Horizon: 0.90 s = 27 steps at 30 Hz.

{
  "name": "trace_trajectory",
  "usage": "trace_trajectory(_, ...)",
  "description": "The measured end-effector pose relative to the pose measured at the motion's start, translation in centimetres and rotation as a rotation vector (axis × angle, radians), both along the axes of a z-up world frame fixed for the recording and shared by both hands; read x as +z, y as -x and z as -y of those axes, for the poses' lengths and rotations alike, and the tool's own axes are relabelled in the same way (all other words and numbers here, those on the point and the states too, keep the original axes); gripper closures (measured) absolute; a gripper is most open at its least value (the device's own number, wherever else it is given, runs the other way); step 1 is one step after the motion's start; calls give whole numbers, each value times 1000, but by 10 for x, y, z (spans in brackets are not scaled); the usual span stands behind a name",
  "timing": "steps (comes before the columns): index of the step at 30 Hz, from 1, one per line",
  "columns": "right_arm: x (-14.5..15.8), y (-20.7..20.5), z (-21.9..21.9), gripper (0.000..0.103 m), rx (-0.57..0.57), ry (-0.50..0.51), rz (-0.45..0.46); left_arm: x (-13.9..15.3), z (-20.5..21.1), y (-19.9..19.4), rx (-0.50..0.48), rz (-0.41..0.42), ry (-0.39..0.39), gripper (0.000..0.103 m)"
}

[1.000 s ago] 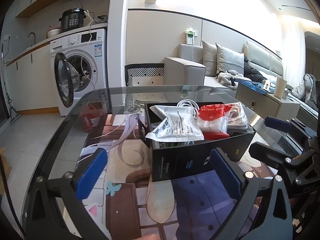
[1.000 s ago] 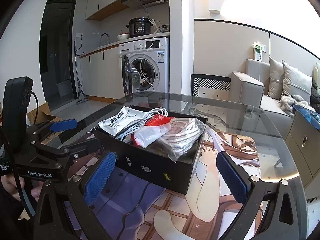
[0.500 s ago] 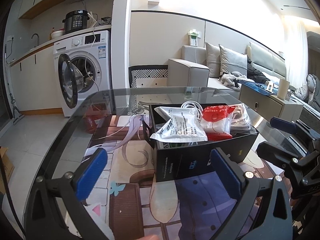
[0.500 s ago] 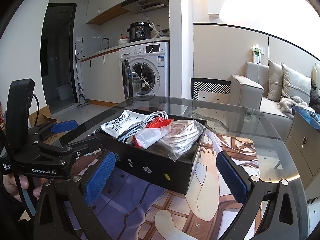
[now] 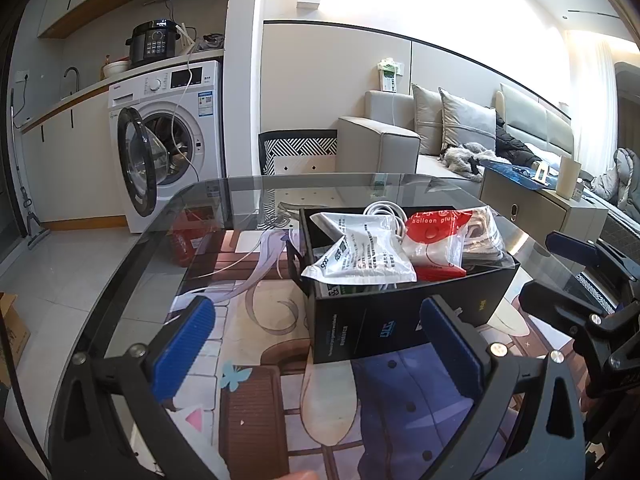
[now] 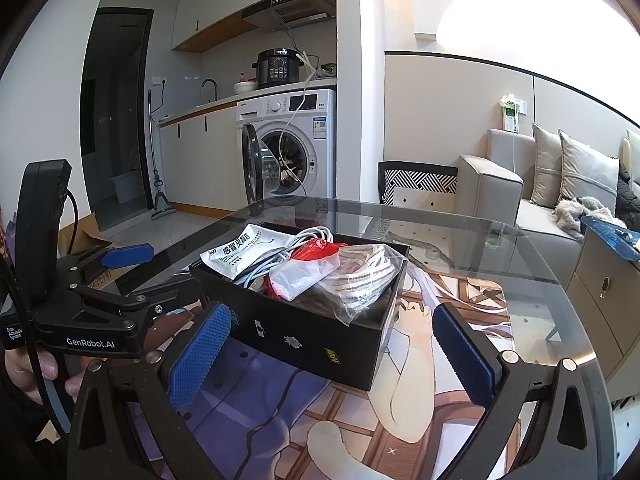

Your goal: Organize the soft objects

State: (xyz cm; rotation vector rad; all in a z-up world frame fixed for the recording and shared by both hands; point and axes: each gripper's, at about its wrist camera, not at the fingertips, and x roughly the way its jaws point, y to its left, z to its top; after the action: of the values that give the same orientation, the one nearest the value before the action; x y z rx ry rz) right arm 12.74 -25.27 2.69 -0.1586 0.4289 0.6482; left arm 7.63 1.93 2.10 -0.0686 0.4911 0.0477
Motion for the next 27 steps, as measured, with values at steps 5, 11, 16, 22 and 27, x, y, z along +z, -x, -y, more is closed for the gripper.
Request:
trace_trajectory(5, 0, 0, 0, 0, -2, -1, 2, 0, 0, 0, -1, 0, 0, 0)
trace_trajectory(11, 2, 1, 2, 0, -2, -7, 7, 0, -1, 0, 0, -3, 2, 0)
trace_trajectory(16, 2, 1, 2, 0, -2, -8, 6, 0, -1, 0, 1, -3, 0, 0)
trace_trajectory(22, 2, 1, 2, 0, -3, -8, 6, 0, -1, 0, 0, -3, 1, 0)
trace_trajectory(27, 2, 1, 2, 0, -3, -9, 5, 0, -1, 0, 0, -4, 1, 0)
